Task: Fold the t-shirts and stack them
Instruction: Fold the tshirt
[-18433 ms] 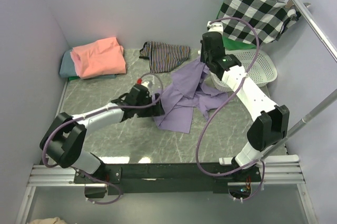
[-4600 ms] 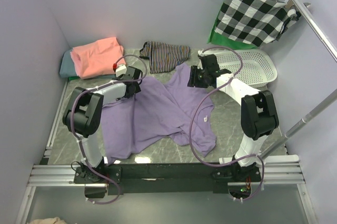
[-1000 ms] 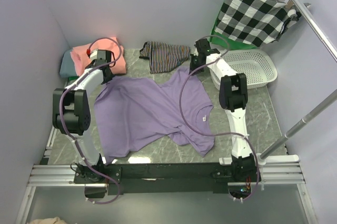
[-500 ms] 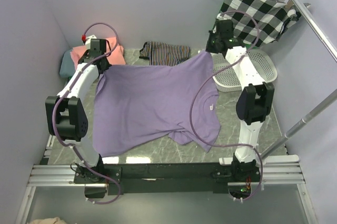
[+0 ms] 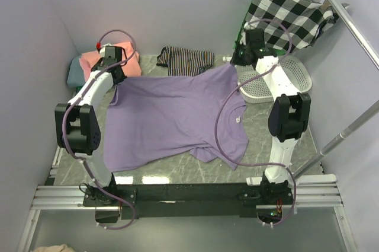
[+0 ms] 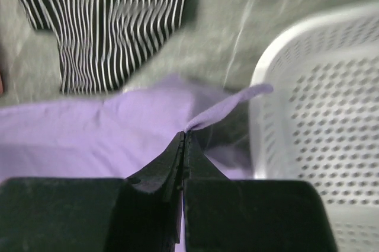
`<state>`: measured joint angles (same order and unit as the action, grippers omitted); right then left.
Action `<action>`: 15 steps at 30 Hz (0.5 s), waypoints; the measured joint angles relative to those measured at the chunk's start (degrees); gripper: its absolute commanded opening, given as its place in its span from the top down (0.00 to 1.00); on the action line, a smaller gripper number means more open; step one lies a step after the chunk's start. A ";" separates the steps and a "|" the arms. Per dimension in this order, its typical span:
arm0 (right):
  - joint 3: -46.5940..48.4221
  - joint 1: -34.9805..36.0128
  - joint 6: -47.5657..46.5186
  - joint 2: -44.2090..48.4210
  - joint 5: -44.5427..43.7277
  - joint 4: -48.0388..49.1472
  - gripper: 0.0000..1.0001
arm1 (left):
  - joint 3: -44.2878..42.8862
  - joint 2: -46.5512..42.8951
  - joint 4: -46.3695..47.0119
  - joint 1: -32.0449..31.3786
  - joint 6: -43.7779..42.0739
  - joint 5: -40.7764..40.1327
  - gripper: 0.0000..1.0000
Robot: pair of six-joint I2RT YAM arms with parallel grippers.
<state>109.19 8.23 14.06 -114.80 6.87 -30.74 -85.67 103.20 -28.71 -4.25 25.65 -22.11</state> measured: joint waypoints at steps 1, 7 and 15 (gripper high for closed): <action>-1.38 0.04 0.20 0.20 0.92 0.22 1.00 | 0.22 0.00 0.09 0.00 0.09 0.00 0.99; -14.86 0.81 1.07 3.80 6.58 1.14 1.00 | 4.17 -2.45 -0.09 0.00 1.03 1.09 0.99; -27.54 4.33 1.66 17.46 9.14 1.70 1.00 | 8.76 -4.61 -1.97 0.00 2.58 1.73 0.99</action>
<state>81.65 12.56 15.73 -97.34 16.01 -29.04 -76.90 98.59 -30.68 -4.25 28.23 -20.38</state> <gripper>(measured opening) 0.007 0.022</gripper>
